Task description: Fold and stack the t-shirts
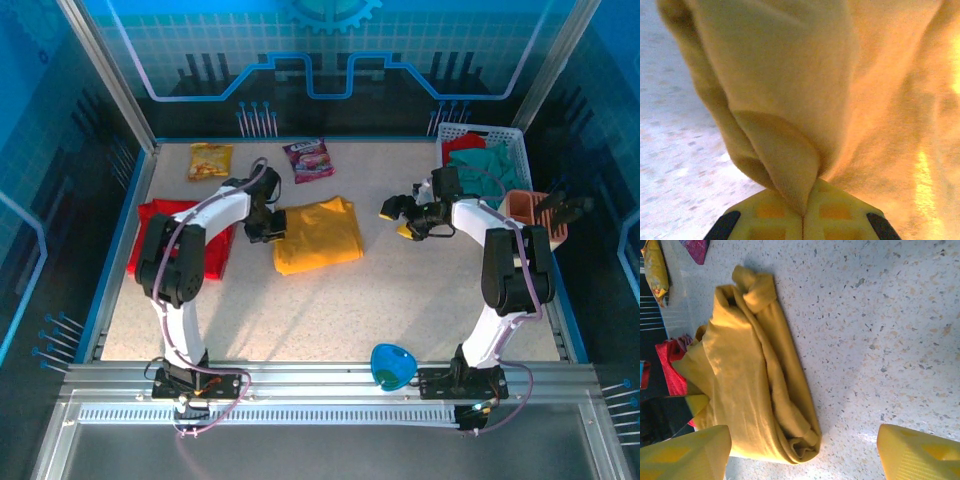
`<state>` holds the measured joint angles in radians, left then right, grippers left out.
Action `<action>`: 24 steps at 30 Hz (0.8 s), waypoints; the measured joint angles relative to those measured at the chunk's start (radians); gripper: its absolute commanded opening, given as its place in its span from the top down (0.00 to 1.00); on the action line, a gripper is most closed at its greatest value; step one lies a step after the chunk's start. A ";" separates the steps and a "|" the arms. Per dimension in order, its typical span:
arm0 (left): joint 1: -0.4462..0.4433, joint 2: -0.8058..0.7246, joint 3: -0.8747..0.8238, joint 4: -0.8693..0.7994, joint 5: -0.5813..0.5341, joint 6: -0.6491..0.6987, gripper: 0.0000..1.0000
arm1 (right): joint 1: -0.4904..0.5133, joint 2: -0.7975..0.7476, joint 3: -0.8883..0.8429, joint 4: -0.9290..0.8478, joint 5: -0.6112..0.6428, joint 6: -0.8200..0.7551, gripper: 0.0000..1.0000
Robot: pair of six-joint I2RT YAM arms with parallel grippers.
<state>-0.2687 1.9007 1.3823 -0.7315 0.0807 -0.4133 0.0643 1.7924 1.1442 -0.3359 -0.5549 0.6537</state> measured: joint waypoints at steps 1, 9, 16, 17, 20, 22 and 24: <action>0.008 -0.016 0.000 -0.011 -0.011 0.016 1.00 | 0.000 0.000 0.000 0.000 0.000 0.000 0.23; 0.037 -0.134 0.000 -0.122 -0.096 0.126 1.00 | 0.000 0.000 0.000 0.000 -0.003 0.000 0.23; 0.061 -0.216 0.016 -0.216 -0.166 0.198 1.00 | 0.000 -0.002 0.000 -0.009 -0.003 0.000 0.23; 0.064 -0.227 0.023 -0.226 -0.176 0.209 1.00 | 0.000 -0.002 0.000 -0.011 -0.003 0.000 0.23; 0.067 -0.261 0.052 -0.258 -0.205 0.243 1.00 | 0.000 -0.007 0.000 -0.016 -0.004 0.000 0.23; 0.067 -0.282 0.076 -0.280 -0.219 0.268 1.00 | 0.000 -0.012 0.000 -0.017 -0.004 0.000 0.23; 0.067 -0.301 0.099 -0.301 -0.234 0.293 1.00 | 0.000 -0.016 0.000 -0.020 -0.006 0.000 0.23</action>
<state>-0.2016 1.5993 1.4815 -1.0328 -0.1532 -0.1207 0.0643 1.7767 1.1446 -0.3561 -0.5613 0.6533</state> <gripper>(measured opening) 0.064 0.766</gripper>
